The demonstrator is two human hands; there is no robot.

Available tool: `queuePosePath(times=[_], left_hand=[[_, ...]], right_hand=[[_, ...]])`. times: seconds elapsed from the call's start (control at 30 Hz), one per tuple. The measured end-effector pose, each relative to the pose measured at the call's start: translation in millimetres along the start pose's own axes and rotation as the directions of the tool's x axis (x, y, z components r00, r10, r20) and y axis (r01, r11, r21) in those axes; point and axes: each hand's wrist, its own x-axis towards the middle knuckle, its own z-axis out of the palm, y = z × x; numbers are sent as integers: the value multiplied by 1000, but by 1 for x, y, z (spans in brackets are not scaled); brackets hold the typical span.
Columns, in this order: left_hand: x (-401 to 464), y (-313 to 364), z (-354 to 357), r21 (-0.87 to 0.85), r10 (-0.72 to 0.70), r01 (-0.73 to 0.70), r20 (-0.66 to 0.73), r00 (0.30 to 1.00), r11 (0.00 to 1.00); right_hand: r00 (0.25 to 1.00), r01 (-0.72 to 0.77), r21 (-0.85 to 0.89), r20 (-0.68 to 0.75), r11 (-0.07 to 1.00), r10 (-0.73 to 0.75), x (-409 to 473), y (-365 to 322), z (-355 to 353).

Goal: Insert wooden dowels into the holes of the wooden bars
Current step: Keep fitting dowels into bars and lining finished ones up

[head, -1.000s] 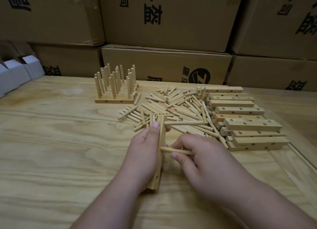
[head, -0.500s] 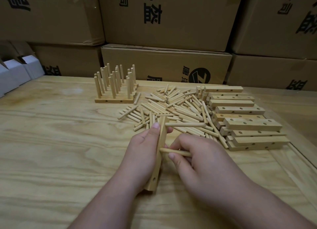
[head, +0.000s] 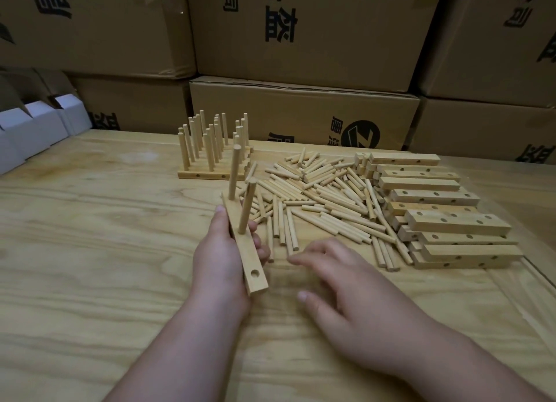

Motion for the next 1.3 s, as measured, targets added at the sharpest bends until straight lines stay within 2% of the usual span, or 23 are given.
queuePosePath(times=[0.13, 0.4, 0.5, 0.63, 0.83, 0.97, 1.07, 1.17, 1.3], left_hand=[[0, 1, 1, -30, 10, -11, -32, 999, 999], [-1, 1, 4, -14, 12, -13, -56, 998, 1000], [-2, 1, 4, -29, 11, -13, -65, 998, 999], [0, 0, 3, -35, 32, -35, -78, 996, 999], [2, -2, 4, 1, 46, -46, -75, 996, 999], [2, -3, 3, 29, 80, -79, -57, 995, 996], [0, -5, 2, 109, 109, -106, -25, 994, 988], [-2, -8, 3, 166, 135, -137, 20, 991, 977], [-1, -9, 1, 157, 126, -137, 75, 989, 978]], right_hand=[[991, 54, -116, 124, 992, -40, 1, -1, 9], [981, 105, -124, 175, 987, -82, 15, -3, 20], [984, 136, -116, 134, 984, -120, 18, -6, 19], [990, 128, -98, -42, 987, -133, 15, -10, 14], [994, 108, -169, 33, 980, -104, 15, -12, 14], [995, -11, -157, -101, 988, -5, 15, -10, 10], [993, -82, -178, -99, 981, 66, 12, -6, 9], [987, -102, -158, -138, 982, 81, 8, -2, 5], [951, -115, -81, -298, 990, 86, 6, 4, -4]])
